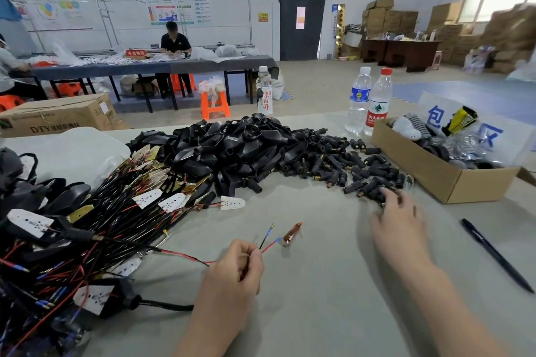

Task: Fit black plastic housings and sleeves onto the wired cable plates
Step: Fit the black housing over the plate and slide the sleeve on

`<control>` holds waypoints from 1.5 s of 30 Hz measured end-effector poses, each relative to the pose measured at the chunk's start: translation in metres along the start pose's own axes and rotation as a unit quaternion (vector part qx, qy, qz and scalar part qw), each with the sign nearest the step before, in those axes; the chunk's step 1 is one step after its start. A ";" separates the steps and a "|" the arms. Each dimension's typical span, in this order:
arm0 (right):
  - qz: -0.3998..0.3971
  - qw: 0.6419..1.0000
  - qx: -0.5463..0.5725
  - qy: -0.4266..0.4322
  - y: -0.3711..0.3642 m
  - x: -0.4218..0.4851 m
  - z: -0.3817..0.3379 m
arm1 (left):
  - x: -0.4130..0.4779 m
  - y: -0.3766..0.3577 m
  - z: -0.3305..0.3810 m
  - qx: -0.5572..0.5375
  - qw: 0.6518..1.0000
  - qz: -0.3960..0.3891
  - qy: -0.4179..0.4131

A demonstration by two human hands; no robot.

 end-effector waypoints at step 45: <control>-0.347 0.519 0.758 -0.188 -0.039 -0.106 -0.093 | -0.003 0.013 0.017 -0.009 0.991 0.121 -0.065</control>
Point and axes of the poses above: each hand's wrist, its own x-axis towards the middle knuckle, its own y-axis out of the back of the hand, z = x × y, the point moved 5 cm from there along x, towards the middle knuckle, and after that the axes turned 5 degrees about -y, right-handed, at the moved point
